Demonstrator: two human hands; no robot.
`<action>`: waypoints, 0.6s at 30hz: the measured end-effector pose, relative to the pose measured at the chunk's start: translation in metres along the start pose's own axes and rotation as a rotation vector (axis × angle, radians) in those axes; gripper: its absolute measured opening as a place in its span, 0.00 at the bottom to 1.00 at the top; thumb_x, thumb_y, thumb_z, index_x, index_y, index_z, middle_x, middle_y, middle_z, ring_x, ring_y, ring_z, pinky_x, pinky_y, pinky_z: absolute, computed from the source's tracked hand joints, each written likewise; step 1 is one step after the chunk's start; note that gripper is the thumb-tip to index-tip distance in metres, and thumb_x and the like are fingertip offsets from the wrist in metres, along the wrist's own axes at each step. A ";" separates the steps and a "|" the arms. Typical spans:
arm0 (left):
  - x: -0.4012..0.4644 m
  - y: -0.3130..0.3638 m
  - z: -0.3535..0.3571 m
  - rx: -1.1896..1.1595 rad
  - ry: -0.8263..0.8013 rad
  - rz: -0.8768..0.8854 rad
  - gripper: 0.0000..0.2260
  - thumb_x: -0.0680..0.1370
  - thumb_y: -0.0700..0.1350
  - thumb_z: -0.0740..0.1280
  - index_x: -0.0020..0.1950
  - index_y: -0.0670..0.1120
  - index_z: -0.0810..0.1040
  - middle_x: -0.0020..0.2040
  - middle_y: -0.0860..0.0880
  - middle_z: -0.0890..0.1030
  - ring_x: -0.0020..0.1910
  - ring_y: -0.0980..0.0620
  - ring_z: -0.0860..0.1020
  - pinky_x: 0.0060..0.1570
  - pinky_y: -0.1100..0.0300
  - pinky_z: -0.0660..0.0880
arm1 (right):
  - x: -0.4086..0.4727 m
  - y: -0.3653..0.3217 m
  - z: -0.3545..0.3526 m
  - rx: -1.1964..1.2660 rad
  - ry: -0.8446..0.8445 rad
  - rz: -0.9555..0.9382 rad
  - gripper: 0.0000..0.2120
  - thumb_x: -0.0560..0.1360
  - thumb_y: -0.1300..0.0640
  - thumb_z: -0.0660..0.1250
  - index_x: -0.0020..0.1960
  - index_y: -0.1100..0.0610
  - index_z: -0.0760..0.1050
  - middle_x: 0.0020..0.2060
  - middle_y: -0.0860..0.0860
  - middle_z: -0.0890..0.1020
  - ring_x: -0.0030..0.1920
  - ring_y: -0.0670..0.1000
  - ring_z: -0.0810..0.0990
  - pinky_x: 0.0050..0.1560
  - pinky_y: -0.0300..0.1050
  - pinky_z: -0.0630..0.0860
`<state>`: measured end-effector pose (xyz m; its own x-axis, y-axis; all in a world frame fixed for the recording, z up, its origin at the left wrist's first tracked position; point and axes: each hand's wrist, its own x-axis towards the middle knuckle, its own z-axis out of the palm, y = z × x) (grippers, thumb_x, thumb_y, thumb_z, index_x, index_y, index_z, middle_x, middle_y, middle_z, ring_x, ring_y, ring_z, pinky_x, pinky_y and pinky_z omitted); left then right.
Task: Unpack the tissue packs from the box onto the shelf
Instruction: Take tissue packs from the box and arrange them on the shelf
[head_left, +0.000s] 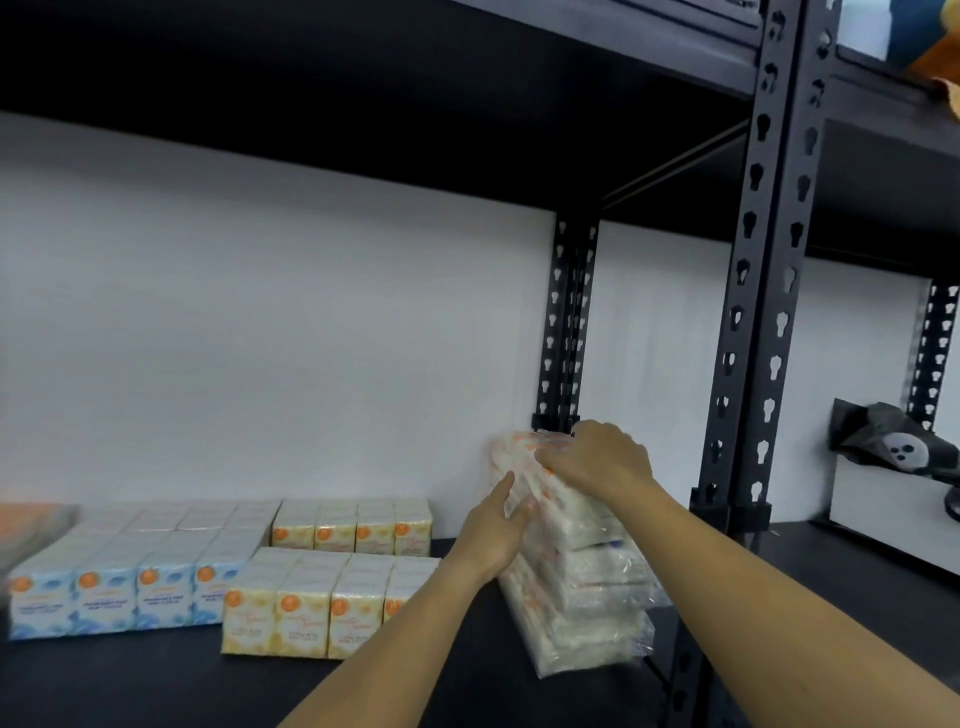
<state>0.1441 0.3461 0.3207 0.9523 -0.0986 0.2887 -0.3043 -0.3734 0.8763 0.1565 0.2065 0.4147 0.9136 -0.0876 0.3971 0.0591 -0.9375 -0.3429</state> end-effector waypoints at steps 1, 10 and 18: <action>-0.004 0.001 -0.005 0.019 0.016 0.013 0.27 0.83 0.54 0.58 0.80 0.52 0.53 0.79 0.50 0.60 0.76 0.50 0.61 0.71 0.60 0.59 | -0.003 -0.004 0.000 -0.053 0.057 -0.035 0.22 0.71 0.39 0.62 0.56 0.53 0.77 0.55 0.52 0.80 0.57 0.57 0.77 0.60 0.53 0.71; -0.062 -0.031 -0.088 0.543 0.284 0.128 0.19 0.83 0.53 0.57 0.74 0.51 0.68 0.73 0.51 0.69 0.72 0.53 0.66 0.69 0.58 0.62 | -0.067 -0.058 0.028 0.026 0.032 -0.465 0.24 0.77 0.47 0.62 0.71 0.52 0.71 0.66 0.54 0.76 0.66 0.56 0.72 0.64 0.51 0.70; -0.148 -0.096 -0.147 0.875 0.586 0.019 0.16 0.81 0.49 0.61 0.68 0.51 0.73 0.66 0.50 0.72 0.65 0.50 0.69 0.61 0.54 0.70 | -0.158 -0.074 0.097 0.365 -0.155 -0.156 0.24 0.75 0.45 0.64 0.68 0.52 0.68 0.57 0.51 0.75 0.52 0.52 0.77 0.49 0.48 0.78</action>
<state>0.0291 0.5321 0.2509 0.7171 0.2633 0.6454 0.0253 -0.9351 0.3534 0.0466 0.3227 0.2949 0.9303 0.1238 0.3452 0.3148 -0.7526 -0.5784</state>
